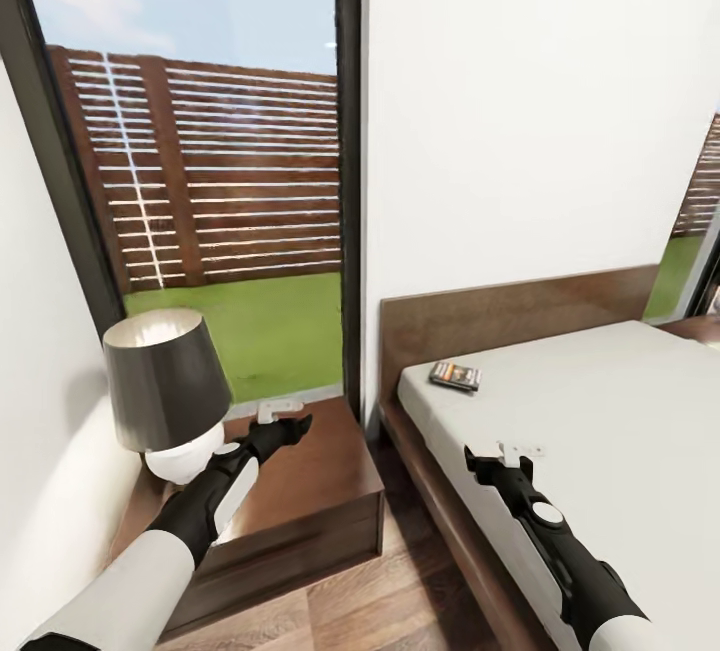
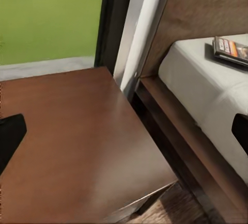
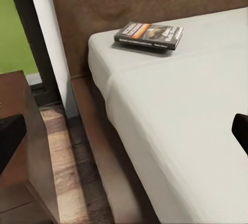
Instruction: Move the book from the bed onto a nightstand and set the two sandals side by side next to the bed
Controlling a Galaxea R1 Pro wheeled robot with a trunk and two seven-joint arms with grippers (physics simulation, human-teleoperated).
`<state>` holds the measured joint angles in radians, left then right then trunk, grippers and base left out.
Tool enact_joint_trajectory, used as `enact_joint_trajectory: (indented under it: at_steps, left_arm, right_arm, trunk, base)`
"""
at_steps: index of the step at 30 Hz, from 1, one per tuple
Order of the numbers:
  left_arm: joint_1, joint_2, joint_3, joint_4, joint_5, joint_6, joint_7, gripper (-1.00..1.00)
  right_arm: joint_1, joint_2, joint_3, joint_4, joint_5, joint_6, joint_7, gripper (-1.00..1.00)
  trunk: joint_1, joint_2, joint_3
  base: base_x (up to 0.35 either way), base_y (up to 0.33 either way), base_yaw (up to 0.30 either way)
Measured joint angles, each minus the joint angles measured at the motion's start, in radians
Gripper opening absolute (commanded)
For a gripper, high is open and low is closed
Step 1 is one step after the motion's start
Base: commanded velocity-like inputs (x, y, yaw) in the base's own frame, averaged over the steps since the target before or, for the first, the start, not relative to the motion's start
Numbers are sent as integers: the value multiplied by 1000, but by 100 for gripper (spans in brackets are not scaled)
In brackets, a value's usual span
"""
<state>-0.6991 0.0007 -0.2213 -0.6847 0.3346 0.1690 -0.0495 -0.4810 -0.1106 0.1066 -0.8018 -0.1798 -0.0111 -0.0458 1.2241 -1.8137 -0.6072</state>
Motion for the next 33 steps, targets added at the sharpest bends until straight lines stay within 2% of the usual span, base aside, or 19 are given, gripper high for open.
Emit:
enact_joint_trajectory:
  at_steps: [11, 23, 33]
  left_arm:
    - [0, -1, -1, 0, -1, -1, 1, 100]
    - [0, -1, -1, 1, -1, -1, 1, 100]
    - [0, -1, -1, 1, -2, -2, 0, 100]
  right_arm:
    - [0, 0, 0, 0, 0, 0, 0, 100]
    - [0, 0, 0, -5, 0, -1, 1, 100]
    - [0, -1, 2, -18, 0, -2, 1, 100]
  trunk:
    - [0, 0, 0]
    - [0, 0, 0]
    - [0, 0, 0]
  base:
    - [300, 63, -1]
    - [312, -63, 0]
    - [86, -44, 0]
